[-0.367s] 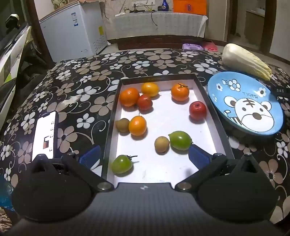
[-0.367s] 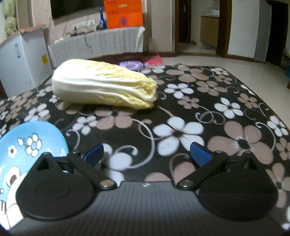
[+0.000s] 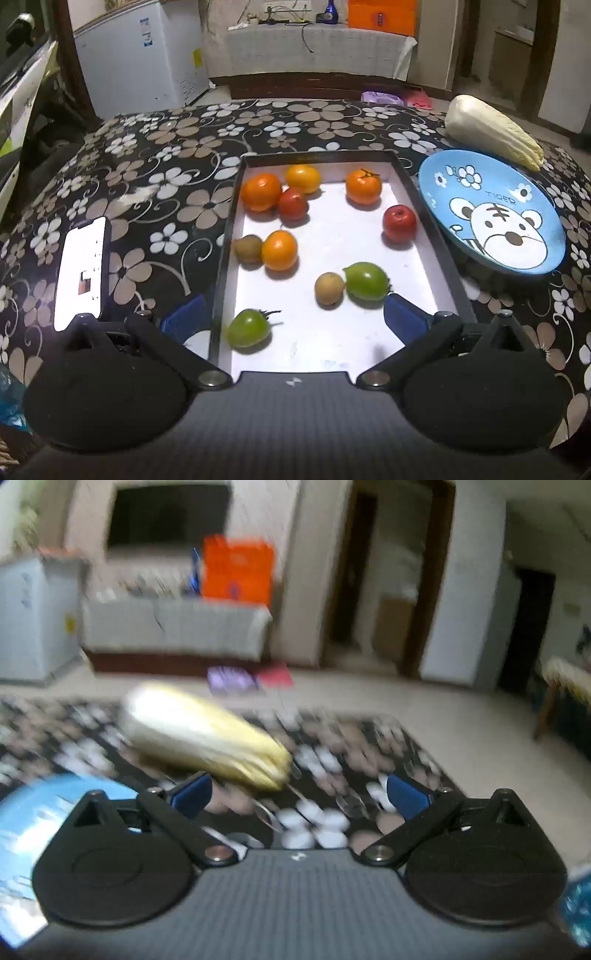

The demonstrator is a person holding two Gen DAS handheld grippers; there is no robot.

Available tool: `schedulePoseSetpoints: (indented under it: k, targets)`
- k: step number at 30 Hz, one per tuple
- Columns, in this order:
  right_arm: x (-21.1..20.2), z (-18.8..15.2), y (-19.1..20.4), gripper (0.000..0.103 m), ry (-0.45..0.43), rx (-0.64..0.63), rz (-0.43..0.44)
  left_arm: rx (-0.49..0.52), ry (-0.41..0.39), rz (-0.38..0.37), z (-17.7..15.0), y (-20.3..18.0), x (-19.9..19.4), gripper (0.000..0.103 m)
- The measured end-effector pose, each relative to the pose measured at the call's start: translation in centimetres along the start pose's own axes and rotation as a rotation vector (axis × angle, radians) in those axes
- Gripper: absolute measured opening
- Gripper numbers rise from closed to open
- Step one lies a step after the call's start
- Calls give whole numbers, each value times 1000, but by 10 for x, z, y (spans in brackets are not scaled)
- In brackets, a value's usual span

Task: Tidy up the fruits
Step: 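Move the right tool to a green tomato while the left tool approaches a kiwi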

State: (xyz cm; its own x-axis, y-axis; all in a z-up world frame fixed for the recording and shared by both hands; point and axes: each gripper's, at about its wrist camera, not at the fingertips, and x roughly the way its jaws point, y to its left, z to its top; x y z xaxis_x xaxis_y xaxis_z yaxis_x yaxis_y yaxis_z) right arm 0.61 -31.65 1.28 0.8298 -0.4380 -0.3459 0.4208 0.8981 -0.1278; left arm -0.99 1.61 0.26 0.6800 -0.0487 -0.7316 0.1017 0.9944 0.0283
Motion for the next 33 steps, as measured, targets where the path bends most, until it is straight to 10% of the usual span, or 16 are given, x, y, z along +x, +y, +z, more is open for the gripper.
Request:
schedulePoseSetpoints:
  k: [6, 14, 26, 33]
  targets:
    - [-113, -4, 49, 103, -87, 10, 333, -3, -19, -9, -2, 20, 1, 103]
    - [-124, 4, 120, 101, -33, -161, 668, 46, -21, 57, -4, 15, -3, 103]
    - [-96, -18, 161, 64, 80, -308, 823, 59, -83, 1, -29, 30, -20, 102]
    - [-87, -32, 178, 50, 189, -400, 879, 112, -40, -110, -31, 14, -12, 68]
